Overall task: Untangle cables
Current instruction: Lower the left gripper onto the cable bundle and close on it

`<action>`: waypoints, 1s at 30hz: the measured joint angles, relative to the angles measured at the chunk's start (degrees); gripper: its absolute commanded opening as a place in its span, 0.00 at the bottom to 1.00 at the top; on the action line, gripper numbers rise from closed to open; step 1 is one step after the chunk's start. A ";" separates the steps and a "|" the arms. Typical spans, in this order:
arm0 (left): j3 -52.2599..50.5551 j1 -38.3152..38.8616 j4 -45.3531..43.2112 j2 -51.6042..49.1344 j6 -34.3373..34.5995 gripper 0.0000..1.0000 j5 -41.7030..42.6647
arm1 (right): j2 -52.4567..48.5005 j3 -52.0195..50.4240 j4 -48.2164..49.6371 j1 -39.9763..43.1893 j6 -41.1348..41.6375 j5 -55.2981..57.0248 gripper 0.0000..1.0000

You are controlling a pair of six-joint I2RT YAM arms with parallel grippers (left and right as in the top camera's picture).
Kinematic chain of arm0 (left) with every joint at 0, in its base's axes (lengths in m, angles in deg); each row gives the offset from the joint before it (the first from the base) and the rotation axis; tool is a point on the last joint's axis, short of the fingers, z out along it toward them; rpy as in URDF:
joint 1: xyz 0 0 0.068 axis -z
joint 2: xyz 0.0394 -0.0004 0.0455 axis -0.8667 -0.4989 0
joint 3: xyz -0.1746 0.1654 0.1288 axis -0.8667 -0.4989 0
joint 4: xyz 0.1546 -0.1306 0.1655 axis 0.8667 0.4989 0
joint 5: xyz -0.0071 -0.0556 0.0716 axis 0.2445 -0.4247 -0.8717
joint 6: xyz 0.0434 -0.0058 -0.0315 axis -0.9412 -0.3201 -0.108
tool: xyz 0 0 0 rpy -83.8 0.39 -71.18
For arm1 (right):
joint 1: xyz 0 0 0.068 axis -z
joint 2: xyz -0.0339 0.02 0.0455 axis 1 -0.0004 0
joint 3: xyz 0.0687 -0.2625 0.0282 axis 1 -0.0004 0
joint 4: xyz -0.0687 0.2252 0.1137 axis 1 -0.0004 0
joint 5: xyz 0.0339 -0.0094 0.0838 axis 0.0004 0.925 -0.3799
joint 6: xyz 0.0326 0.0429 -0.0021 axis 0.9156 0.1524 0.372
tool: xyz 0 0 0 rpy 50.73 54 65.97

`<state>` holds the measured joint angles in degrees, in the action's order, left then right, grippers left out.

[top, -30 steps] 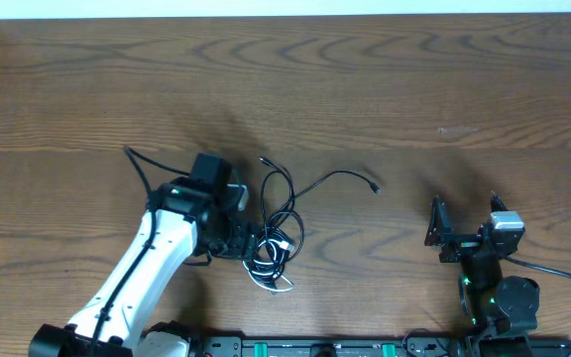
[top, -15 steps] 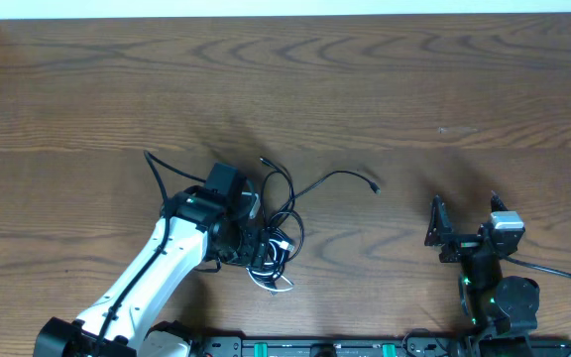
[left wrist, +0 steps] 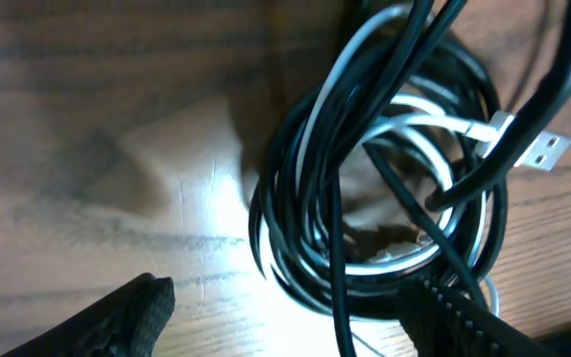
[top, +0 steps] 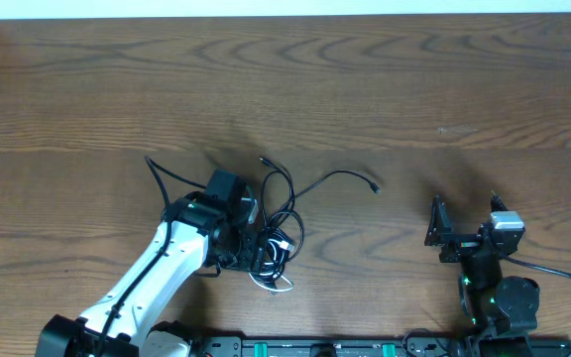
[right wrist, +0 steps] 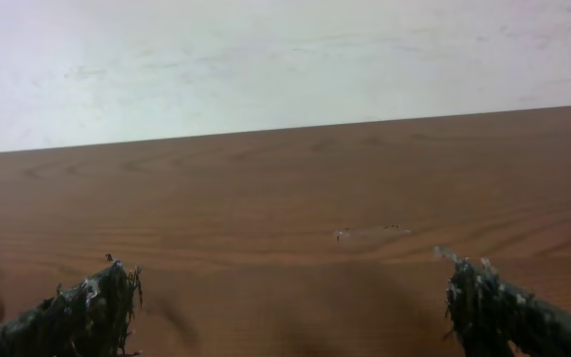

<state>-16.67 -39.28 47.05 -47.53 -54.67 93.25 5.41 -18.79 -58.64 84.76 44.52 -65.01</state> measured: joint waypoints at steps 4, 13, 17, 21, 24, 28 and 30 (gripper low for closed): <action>-0.44 0.00 -2.23 0.00 0.00 0.78 -0.02 | 0.00 -0.02 0.00 0.00 0.00 0.00 0.99; -1.03 0.00 -4.46 0.00 0.02 0.76 -1.60 | 0.00 -0.02 0.00 0.00 0.00 0.00 0.99; -1.27 0.00 -5.42 0.00 0.02 0.76 -3.21 | 0.00 -0.02 0.00 0.00 0.00 0.00 0.99; -1.84 0.00 -6.73 0.00 0.02 0.77 -4.00 | 0.00 -0.02 0.00 0.00 0.00 0.00 0.99; -1.88 0.00 -8.15 0.00 0.02 0.76 -4.31 | 0.00 -0.02 0.00 0.00 0.00 0.00 0.99; -1.99 0.00 -9.40 0.00 0.07 0.72 -4.33 | 0.00 -0.02 0.00 0.00 0.00 0.00 0.99; -2.54 0.00 -10.43 0.00 0.02 0.72 -4.33 | 0.00 -0.02 0.00 0.00 0.00 0.00 0.99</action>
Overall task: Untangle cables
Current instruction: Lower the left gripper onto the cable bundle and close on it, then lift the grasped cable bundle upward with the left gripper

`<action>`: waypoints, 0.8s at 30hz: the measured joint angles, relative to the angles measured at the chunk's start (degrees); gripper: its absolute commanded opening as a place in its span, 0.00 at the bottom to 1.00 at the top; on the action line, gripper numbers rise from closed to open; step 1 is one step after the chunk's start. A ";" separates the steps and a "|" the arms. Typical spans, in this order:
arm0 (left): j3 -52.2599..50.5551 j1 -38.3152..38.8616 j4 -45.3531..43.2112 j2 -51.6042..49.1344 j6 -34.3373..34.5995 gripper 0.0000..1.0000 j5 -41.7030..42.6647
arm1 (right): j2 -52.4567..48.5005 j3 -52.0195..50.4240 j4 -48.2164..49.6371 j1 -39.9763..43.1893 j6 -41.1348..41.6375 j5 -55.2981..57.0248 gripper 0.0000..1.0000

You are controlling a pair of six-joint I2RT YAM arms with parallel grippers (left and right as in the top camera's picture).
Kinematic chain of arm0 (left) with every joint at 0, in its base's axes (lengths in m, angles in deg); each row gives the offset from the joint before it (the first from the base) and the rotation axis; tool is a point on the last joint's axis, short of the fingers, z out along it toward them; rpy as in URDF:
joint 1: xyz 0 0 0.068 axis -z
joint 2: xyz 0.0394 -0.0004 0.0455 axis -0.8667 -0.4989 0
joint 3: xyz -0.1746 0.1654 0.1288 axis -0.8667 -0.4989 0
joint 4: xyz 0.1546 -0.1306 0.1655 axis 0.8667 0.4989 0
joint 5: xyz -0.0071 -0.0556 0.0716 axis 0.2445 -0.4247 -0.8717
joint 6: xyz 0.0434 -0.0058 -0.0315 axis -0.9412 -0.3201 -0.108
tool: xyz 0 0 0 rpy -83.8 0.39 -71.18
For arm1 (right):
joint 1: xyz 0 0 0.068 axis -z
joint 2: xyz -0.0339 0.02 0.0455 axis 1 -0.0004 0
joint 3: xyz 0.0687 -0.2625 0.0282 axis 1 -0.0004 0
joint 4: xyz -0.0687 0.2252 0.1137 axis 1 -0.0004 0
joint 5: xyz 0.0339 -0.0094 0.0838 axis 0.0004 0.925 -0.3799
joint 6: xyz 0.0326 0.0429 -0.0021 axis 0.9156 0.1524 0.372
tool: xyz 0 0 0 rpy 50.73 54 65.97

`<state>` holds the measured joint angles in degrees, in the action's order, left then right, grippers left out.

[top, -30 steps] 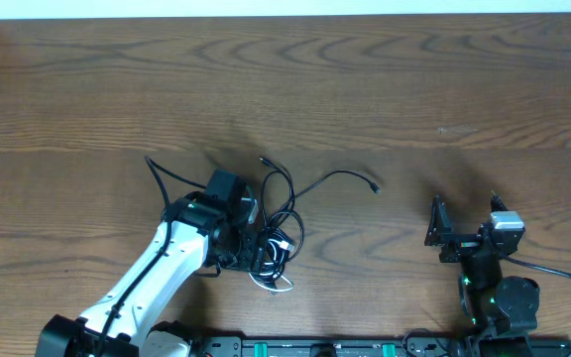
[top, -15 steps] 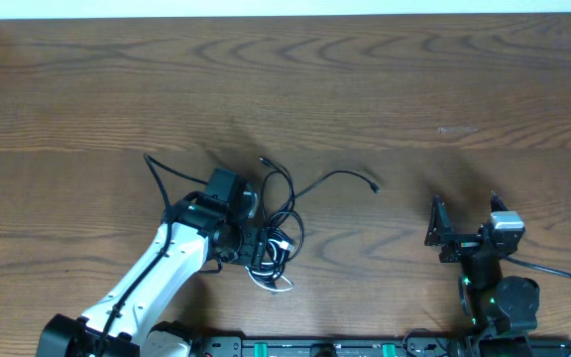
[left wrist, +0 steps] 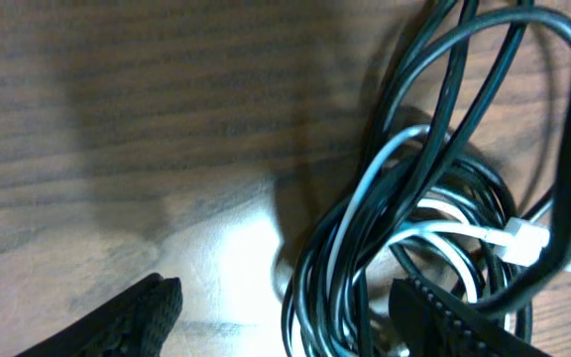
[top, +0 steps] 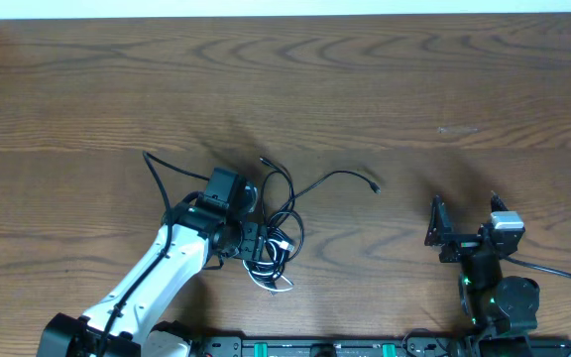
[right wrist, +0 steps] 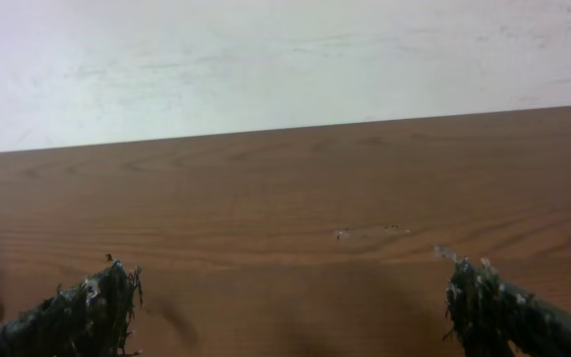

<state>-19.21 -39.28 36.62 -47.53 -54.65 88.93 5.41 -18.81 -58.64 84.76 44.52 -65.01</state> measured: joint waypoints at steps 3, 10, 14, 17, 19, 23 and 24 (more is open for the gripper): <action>-1.97 0.00 -1.51 0.00 0.00 0.69 0.00 | 0.00 0.00 0.00 0.00 0.00 0.00 0.99; -4.00 0.00 -1.92 0.00 -0.04 0.55 0.00 | 0.00 0.00 0.00 0.00 0.00 0.00 0.99; -4.00 0.00 -2.25 0.00 0.11 0.33 0.00 | 0.00 0.00 0.00 0.00 0.00 0.00 0.99; -4.00 0.00 -2.71 0.00 -0.07 0.15 0.00 | 0.00 0.00 0.00 0.00 0.00 0.00 0.99; -4.00 0.00 -3.30 0.00 0.28 0.08 -0.02 | 0.00 0.00 0.00 0.00 0.00 0.00 0.99; -4.00 0.00 -5.68 0.00 0.17 0.08 0.00 | 0.00 0.00 0.00 0.00 0.00 0.00 0.99; -4.04 0.00 -7.39 0.00 0.17 0.08 0.00 | 0.00 0.00 0.00 0.00 0.00 -0.02 0.99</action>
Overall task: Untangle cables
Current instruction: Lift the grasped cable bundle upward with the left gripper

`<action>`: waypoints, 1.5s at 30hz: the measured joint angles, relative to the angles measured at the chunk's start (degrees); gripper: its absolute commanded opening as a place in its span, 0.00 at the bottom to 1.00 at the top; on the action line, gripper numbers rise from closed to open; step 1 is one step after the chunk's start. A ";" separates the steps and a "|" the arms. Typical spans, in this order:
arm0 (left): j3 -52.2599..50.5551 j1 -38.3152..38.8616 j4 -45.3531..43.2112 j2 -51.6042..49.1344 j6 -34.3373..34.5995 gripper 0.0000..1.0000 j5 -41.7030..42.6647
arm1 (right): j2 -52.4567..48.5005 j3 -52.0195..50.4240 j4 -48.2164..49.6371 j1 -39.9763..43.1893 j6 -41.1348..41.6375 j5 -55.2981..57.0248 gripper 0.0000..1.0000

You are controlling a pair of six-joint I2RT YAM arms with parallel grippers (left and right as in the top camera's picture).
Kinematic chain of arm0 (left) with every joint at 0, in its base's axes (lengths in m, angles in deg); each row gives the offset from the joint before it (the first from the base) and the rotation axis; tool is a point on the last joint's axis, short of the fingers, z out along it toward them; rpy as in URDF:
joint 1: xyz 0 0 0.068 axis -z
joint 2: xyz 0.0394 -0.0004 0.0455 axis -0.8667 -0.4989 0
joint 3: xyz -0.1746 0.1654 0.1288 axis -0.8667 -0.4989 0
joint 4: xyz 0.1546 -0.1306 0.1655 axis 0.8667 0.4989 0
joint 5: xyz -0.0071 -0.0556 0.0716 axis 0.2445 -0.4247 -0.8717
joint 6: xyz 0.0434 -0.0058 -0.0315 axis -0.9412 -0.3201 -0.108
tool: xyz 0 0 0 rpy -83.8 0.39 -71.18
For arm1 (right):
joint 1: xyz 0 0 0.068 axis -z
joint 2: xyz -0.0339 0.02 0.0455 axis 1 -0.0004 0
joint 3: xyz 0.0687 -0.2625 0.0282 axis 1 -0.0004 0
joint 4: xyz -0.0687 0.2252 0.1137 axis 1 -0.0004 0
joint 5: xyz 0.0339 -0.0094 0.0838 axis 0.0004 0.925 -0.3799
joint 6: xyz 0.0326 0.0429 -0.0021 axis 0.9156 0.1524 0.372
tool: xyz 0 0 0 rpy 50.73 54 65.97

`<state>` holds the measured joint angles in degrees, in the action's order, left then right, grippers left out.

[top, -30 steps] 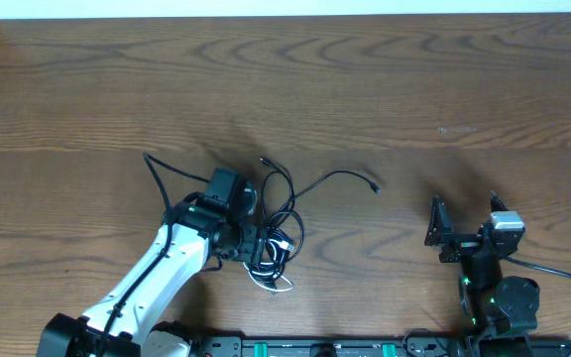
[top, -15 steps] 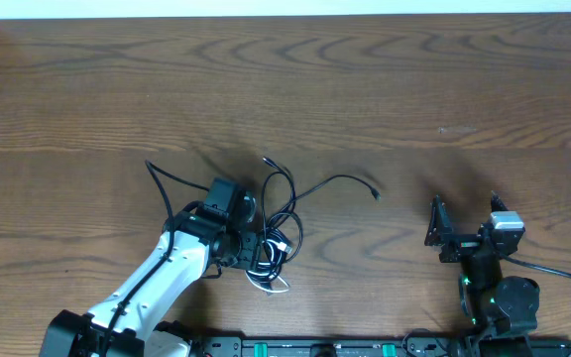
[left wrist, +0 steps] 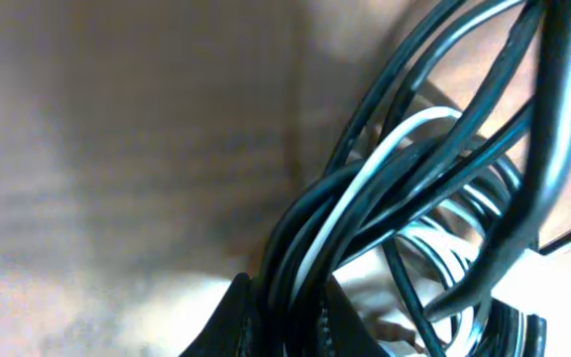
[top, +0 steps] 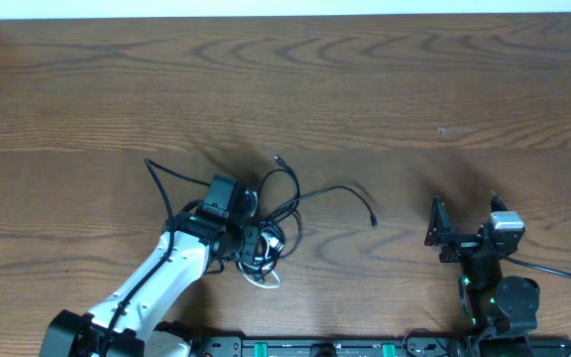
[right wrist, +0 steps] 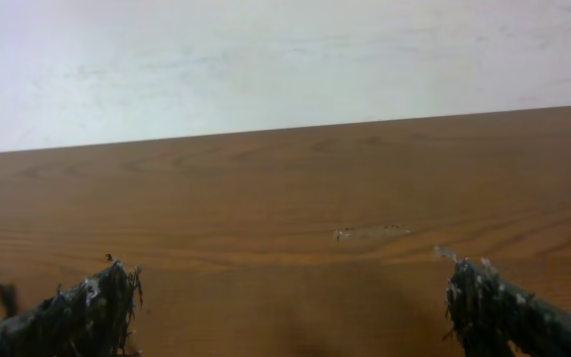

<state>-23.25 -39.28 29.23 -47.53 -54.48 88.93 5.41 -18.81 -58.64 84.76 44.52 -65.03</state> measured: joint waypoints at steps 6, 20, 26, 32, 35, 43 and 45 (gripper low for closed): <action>-0.02 0.00 -8.59 0.00 -0.13 0.08 -0.07 | 0.00 0.00 0.00 0.00 0.00 0.02 0.99; -0.11 0.00 -31.10 8.70 -12.31 0.08 -0.44 | 0.00 0.00 0.00 0.00 0.00 0.02 0.99; -0.11 0.00 -37.75 13.00 -20.15 0.07 -0.35 | 0.00 0.00 0.02 0.00 0.00 0.02 0.99; -0.11 0.00 -42.82 13.29 -24.41 0.07 4.15 | 0.00 0.00 0.04 0.00 0.00 0.02 0.99; -0.13 0.04 -47.32 13.29 -25.75 0.07 7.56 | -0.04 0.00 2.71 0.00 0.52 -0.24 0.99; -0.13 0.04 -55.41 13.29 -26.62 0.08 13.68 | -0.04 1.70 13.70 0.00 7.50 -8.37 0.99; -0.13 0.04 -56.30 13.29 -26.82 0.08 16.39 | -0.87 4.44 11.10 0.00 8.33 -9.81 0.99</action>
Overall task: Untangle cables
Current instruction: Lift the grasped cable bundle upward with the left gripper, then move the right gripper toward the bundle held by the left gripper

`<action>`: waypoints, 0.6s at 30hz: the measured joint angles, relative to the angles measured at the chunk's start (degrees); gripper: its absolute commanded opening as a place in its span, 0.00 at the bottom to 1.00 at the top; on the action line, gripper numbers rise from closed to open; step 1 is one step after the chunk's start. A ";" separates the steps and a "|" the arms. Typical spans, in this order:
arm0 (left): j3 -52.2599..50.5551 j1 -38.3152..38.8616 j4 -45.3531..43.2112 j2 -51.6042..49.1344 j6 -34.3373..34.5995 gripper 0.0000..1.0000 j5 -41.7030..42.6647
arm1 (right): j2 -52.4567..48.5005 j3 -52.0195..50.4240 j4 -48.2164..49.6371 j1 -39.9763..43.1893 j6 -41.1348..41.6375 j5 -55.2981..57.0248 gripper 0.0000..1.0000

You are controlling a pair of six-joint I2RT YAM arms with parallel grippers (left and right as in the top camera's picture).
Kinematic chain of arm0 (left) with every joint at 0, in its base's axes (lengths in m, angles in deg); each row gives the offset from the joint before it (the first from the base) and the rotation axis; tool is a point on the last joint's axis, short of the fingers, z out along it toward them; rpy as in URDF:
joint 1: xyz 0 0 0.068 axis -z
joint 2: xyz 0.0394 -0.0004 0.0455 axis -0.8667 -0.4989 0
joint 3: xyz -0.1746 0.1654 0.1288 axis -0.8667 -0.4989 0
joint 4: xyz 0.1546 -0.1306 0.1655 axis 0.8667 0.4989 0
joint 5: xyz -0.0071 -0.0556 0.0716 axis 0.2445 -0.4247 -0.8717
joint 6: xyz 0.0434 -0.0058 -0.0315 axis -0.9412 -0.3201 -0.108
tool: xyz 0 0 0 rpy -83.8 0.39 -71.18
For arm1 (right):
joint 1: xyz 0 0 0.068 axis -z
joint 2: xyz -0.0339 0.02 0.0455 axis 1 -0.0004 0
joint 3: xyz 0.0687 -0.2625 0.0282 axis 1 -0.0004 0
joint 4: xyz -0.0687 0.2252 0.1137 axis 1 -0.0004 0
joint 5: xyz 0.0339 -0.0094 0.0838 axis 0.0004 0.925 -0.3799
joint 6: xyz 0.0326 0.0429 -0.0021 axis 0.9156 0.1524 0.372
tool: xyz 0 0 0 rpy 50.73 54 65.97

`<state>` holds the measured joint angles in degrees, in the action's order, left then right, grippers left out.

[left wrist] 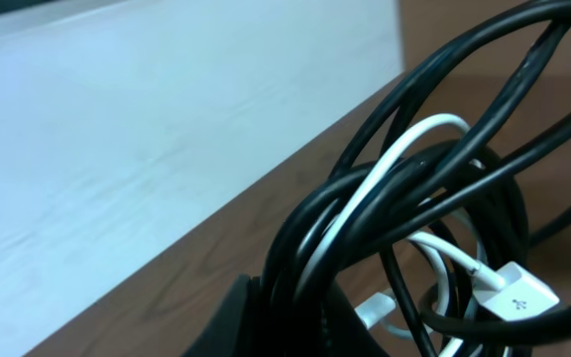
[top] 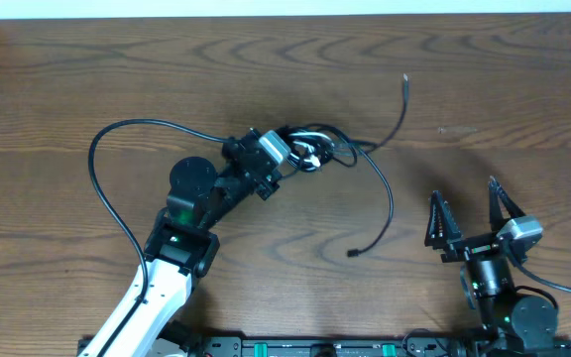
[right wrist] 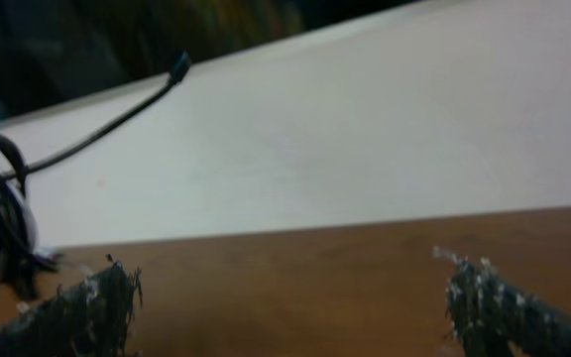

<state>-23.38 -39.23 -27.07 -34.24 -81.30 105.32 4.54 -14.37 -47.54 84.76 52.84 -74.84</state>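
A knot of black and white cables (top: pixel 312 151) hangs lifted off the wooden table (top: pixel 484 89), with my left gripper (top: pixel 284 162) shut on its coils. Loose black strands trail from it: one arcs far left (top: pixel 102 149), one ends in a plug up right (top: pixel 404 79), one drops to a plug (top: pixel 353 255). In the left wrist view the cable knot (left wrist: pixel 404 228) fills the frame, the left gripper (left wrist: pixel 290 322) is clamped on it, and a white USB plug (left wrist: pixel 518 297) dangles. My right gripper (top: pixel 467 210) stands open and apart at the lower right, and the right gripper (right wrist: pixel 290 307) holds nothing in its wrist view.
A pale wall or strip (top: pixel 266 8) runs along the table's far edge. The arm bases and a black rail (top: pixel 315 347) sit at the near edge. The cable knot and a raised plug tip (right wrist: pixel 178 67) show at the left of the right wrist view.
My left gripper, shut on the cable knot low on the table near the front, now holds it raised and farther back toward the middle. Strands have spread out wide. The right wrist is tilted upward.
My left gripper was open over the tangled pile at the front left, then still open beside it. Then it was shut on the coils on the table. Now the knot is lifted and long strands hang free; the right gripper has stayed open.
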 measured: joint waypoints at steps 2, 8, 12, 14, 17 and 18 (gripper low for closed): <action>0.00 0.02 -0.20 0.02 0.02 0.07 2.01 | -1.99 3.93 -2.99 0.00 0.35 -1.27 0.99; -0.02 0.02 -0.33 0.02 1.90 0.08 4.63 | -14.58 20.39 -12.98 0.00 1.05 -5.77 0.99; -0.02 0.02 -0.76 0.02 4.02 0.08 5.05 | -25.92 31.58 -20.02 0.00 1.11 -9.07 0.99; -0.02 0.00 -0.70 0.00 5.09 0.08 5.05 | -31.32 36.11 -21.33 0.00 1.09 -11.06 0.99; -0.02 0.02 -0.46 0.02 6.27 0.08 5.07 | -38.16 40.81 -20.20 0.00 1.14 -16.17 0.99; -0.02 0.02 -0.17 0.02 6.54 0.08 5.07 | -40.02 41.64 -19.19 0.00 1.16 -18.32 0.99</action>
<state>-23.40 -39.21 -27.25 -34.22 -74.76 110.39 -35.48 27.27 -66.73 84.76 54.00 -93.16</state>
